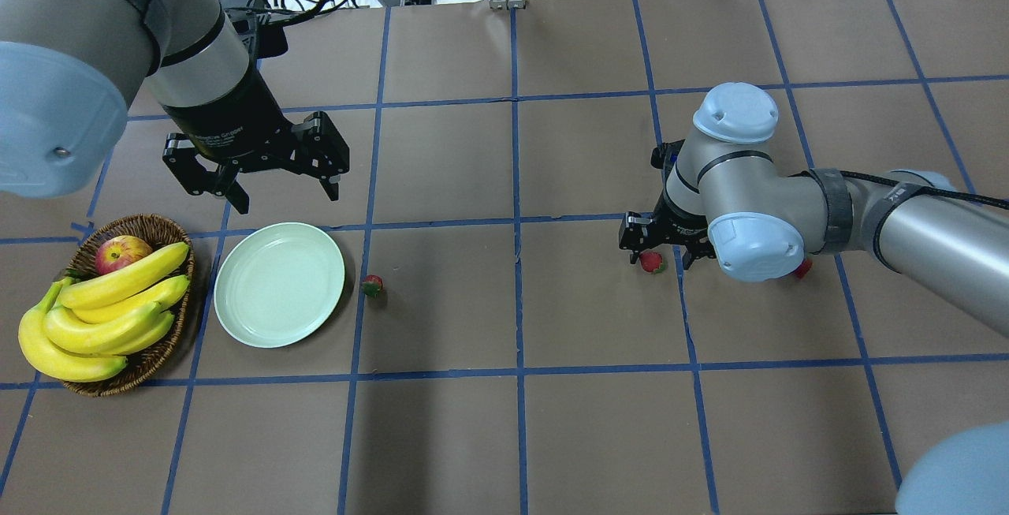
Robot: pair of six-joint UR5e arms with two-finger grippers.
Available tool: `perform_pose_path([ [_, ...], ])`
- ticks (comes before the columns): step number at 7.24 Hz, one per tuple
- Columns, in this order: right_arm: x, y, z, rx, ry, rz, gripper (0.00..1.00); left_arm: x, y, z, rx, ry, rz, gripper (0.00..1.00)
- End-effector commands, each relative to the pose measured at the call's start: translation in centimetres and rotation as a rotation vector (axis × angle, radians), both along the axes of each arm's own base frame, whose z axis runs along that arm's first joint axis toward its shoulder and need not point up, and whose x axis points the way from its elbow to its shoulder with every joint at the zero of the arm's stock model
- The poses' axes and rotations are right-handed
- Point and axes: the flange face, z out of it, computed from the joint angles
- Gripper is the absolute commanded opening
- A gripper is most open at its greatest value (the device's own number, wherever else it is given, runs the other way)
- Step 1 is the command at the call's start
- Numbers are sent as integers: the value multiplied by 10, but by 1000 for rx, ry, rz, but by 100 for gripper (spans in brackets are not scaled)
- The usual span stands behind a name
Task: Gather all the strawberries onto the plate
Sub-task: 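Grasp the second strawberry with the right gripper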
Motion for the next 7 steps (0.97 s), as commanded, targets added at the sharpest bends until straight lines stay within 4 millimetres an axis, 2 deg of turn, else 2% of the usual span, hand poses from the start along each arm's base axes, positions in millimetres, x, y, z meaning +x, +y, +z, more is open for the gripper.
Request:
perform_pose_path([
  [1, 2, -3, 3, -1, -16, -3, 30, 0, 0, 0, 0, 0, -1, 100],
  [2, 2, -3, 4, -1, -16, -6, 14, 0, 1, 1, 0, -1, -1, 100],
  [3, 8, -7, 14, -25, -20, -19, 11, 0, 0, 1, -2, -1, -1, 100],
  [4, 41, -17, 36, -59, -74, -55, 11, 1, 1, 1, 0, -11, -2, 100],
  [5, 91, -22, 60, -45, -102, -67, 11, 3, 1, 3, -6, -15, -33, 100],
  [6, 129, -29, 69, -15, -82, -44, 12, 3, 2, 3, -5, -14, -48, 100],
  [7, 169, -29, 67, -2, -85, -69, 12, 2, 1, 2, -3, -12, -48, 100],
])
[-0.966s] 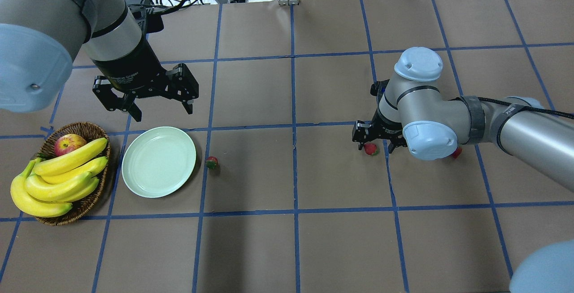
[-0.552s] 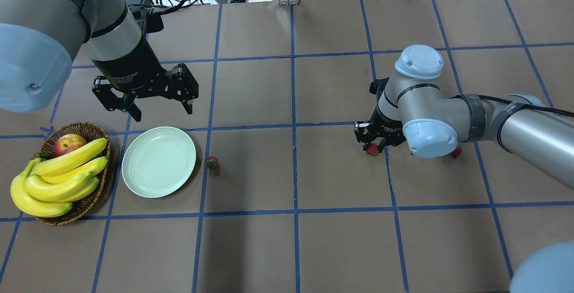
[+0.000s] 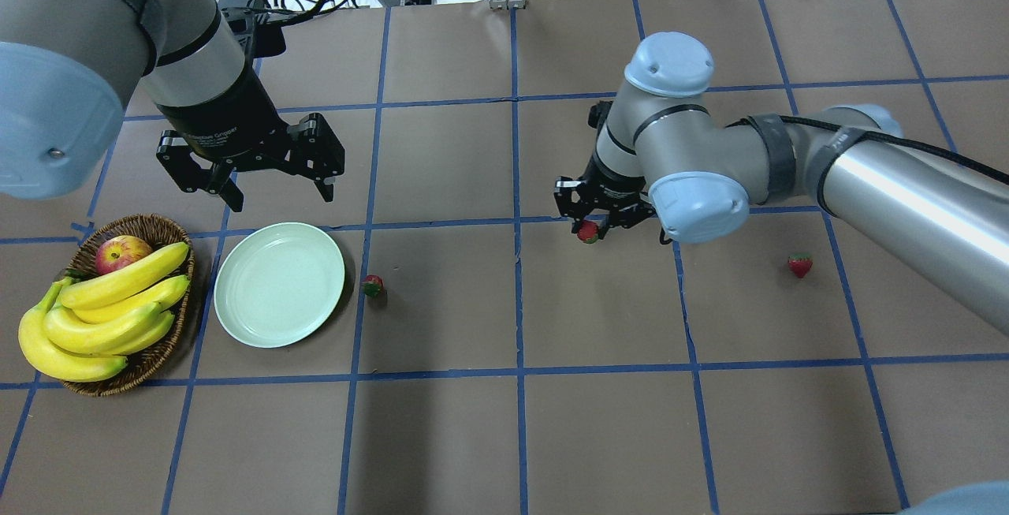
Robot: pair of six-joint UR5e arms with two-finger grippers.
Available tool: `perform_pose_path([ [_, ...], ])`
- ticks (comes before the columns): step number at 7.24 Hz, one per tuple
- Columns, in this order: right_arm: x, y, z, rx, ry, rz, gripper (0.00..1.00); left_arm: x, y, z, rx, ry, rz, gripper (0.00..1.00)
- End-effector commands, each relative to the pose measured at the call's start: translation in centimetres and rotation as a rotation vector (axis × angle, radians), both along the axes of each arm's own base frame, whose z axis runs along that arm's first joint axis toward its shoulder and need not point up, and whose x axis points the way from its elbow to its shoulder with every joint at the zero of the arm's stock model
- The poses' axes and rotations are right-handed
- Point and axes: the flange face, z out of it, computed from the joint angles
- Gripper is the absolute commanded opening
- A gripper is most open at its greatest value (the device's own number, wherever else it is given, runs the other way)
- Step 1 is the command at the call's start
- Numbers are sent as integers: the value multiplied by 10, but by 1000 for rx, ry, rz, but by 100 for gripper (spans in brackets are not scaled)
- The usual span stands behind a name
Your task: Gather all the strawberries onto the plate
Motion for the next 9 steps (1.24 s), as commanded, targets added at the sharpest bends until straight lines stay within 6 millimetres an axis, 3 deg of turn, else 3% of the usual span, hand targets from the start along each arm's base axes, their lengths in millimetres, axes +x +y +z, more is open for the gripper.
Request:
perform_pose_path([
  [1, 105, 2, 2, -16, -19, 14, 14, -1, 0, -1, 3, 1, -10, 100],
  [2, 148, -6, -8, -30, -22, 32, 14, -1, 0, -1, 3, 1, -10, 100],
  [3, 175, 0, -27, -22, 1, 67, 14, 0, 0, -1, 3, -1, -11, 100],
  [5, 176, 7, -43, 10, 11, 74, 20, 0, 0, -1, 3, -1, -12, 100],
  [7, 170, 16, -42, 16, 19, 76, 100, 0, 1, -1, 6, -2, -12, 100],
  [9, 156, 12, -17, -33, 41, 80, 100, -2, -2, -4, 7, 4, -13, 100],
])
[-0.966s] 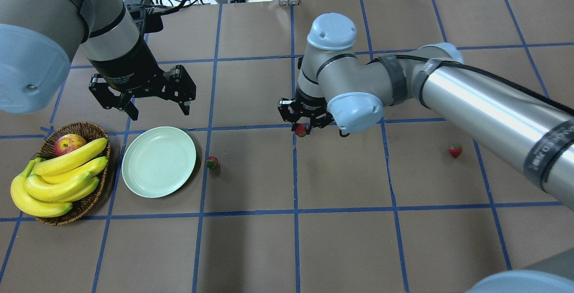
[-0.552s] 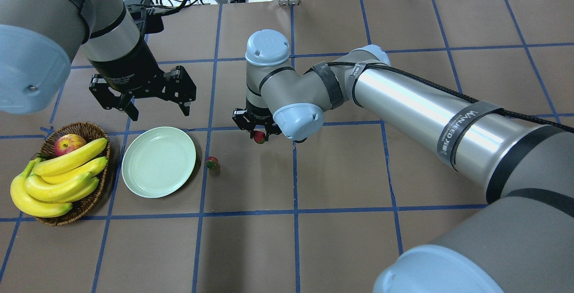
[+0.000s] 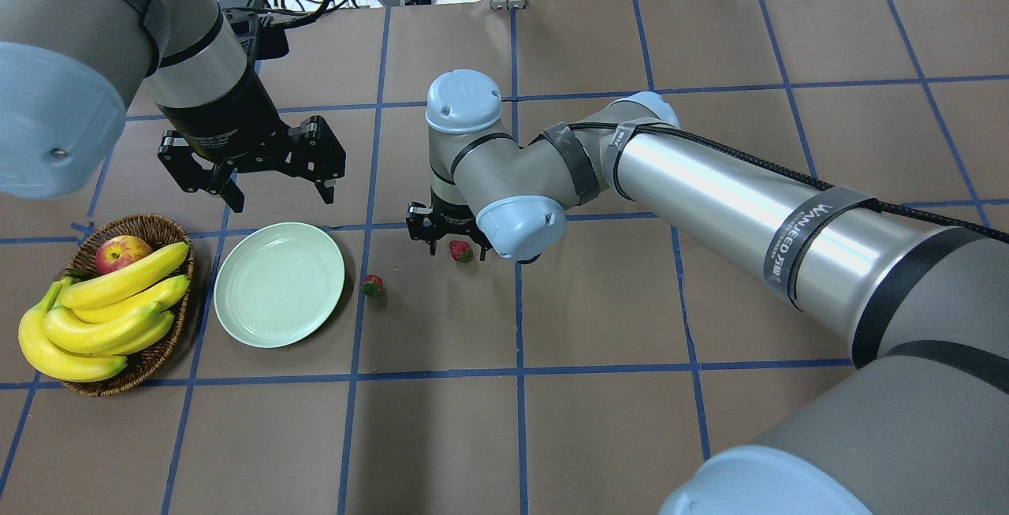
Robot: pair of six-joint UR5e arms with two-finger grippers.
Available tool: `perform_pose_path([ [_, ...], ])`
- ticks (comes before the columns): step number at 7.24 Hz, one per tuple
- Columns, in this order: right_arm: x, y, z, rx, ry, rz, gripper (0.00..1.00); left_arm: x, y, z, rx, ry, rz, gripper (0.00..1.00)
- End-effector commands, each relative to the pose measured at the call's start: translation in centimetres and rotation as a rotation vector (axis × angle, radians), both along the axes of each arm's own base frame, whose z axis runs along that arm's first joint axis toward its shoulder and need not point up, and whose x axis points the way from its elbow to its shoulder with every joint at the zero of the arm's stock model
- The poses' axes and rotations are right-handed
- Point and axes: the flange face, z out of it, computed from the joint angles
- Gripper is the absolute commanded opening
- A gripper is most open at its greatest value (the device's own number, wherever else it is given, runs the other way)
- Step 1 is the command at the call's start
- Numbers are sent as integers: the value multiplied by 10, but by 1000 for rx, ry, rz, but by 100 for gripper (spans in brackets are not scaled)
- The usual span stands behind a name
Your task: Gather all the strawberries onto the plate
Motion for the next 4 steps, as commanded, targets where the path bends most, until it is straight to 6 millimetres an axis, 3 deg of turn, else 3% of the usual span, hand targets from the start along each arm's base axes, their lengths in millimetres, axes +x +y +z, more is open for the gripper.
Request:
perform_pose_path([
  [1, -37, -18, 29, -79, 60, 26, 100, 0, -1, 0, 0, -1, 0, 100],
  [2, -85, -29, 46, -50, 114, 19, 100, -1, 0, 0, 0, 1, -1, 100],
  [4, -211, -50, 66, 4, 121, 11, 100, 0, 0, 1, -2, 0, -1, 100],
])
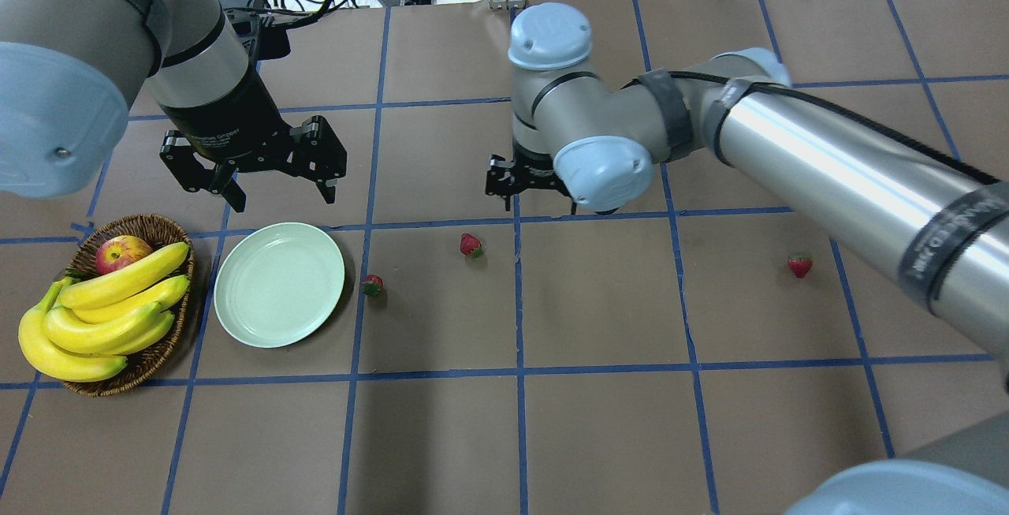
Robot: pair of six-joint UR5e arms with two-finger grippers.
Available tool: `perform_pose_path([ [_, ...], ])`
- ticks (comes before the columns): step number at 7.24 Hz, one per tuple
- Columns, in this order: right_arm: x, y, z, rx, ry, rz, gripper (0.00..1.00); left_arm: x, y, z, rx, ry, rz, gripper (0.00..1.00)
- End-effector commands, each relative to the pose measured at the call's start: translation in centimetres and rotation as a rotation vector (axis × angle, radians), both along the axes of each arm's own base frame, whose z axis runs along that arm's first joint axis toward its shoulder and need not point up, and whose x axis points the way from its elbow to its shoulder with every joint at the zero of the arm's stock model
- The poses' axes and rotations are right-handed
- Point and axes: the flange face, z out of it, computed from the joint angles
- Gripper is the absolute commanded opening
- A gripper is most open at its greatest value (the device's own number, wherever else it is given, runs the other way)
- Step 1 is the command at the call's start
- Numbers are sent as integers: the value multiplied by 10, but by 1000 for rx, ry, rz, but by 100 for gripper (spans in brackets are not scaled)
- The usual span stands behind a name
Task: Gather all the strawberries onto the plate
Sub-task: 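Move the right gripper to the farthest strawberry from the plate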
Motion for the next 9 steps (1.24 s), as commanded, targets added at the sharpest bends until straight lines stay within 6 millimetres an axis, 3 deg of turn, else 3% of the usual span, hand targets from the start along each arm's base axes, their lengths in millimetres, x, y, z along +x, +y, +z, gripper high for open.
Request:
perform_pose_path([
  [1, -133, -5, 12, 25, -10, 87, 100, 0, 0, 1, -3, 0, 0, 100],
  [3, -216, -8, 1, 26, -7, 147, 100, 0, 0, 0, 0, 0, 0, 100],
  [5, -278, -3, -21, 58, 71, 137, 100, 1, 0, 0, 0, 0, 1, 100],
  [6, -289, 5, -34, 58, 155, 141, 98, 0, 1, 0, 0, -2, 0, 100],
  [9, -313, 36, -84, 103, 109, 166, 91, 0, 1, 1, 0, -3, -1, 100],
])
